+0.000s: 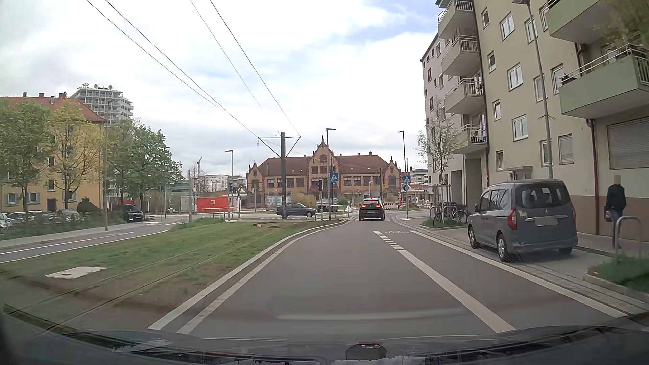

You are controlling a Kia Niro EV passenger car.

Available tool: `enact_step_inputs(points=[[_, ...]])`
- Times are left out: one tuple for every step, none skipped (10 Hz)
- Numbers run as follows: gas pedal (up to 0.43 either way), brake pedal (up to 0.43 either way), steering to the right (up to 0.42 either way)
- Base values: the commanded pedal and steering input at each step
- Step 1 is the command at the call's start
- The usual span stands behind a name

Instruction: Follow the waypoints while adhering to traffic rules and regulations

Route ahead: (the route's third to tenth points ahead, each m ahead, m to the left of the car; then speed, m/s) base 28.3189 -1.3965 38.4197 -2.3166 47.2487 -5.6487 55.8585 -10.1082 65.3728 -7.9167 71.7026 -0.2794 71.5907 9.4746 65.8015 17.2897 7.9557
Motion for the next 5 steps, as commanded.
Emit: enact_step_inputs(points=[[0.000, 0.000, 0.004], [0.000, 0.000, 0.005], [0.000, 0.000, 0.005], [0.000, 0.000, 0.005], [0.000, 0.000, 0.006]])
